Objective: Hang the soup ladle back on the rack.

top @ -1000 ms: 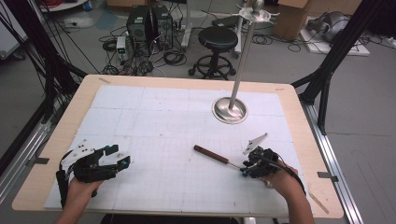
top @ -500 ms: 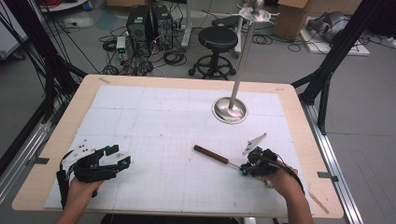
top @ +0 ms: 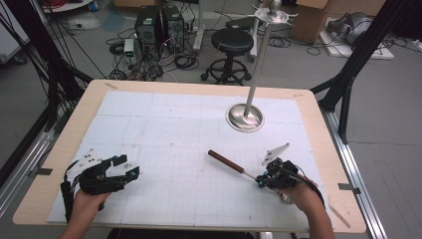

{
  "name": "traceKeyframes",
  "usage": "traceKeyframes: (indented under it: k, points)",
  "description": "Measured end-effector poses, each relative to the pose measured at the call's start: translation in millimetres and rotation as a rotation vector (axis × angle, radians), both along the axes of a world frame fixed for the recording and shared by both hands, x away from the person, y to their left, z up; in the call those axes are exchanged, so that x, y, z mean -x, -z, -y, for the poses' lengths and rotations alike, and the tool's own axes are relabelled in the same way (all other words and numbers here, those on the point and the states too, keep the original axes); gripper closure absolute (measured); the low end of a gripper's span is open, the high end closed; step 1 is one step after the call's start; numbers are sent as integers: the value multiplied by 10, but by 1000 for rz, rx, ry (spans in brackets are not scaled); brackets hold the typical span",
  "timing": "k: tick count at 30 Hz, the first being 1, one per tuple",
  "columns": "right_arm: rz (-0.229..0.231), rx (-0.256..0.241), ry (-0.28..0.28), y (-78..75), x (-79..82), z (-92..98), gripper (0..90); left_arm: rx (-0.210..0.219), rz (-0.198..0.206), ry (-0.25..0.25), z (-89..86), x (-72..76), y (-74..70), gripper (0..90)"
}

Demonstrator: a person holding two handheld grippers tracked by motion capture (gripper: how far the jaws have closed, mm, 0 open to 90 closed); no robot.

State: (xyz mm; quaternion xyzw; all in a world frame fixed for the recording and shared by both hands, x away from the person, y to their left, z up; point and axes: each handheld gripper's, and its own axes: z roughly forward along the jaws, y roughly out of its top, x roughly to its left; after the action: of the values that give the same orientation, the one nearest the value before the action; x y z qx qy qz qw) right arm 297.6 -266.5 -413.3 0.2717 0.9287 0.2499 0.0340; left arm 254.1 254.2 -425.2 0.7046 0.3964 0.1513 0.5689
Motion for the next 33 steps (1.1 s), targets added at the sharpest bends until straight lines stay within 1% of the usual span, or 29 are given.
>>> traceKeyframes:
  k: [4, 9, 11, 15, 17, 18, 26, 29, 33]
  points:
    - [24, -44, 9, -48, 37, 35, 839, -2, -3, 2, 4, 3, -1, 249]
    - [52, -124, 26, -104, 87, 85, 839, -3, -1, 2, 15, 5, -2, 249]
    - [53, -153, 28, -106, 109, 97, 839, -5, 0, 7, 19, 8, -2, 250]
    - [62, -184, 39, -88, 143, 99, 839, -7, 1, 5, 17, 14, -4, 254]
    - [63, -201, 40, -90, 160, 99, 839, 0, 1, 1, 17, 16, -4, 254]
    - [63, -211, 40, -98, 169, 100, 839, 2, 2, 4, 14, 17, -6, 254]
    - [107, -298, 54, -192, 228, 93, 839, 12, 15, 12, 35, 24, -23, 254]
    - [109, -339, 68, -220, 240, 82, 839, 16, 29, 16, 54, 31, -52, 255]
    - [134, -383, 63, -273, 270, 48, 839, 31, 42, 26, 77, 40, -100, 264]
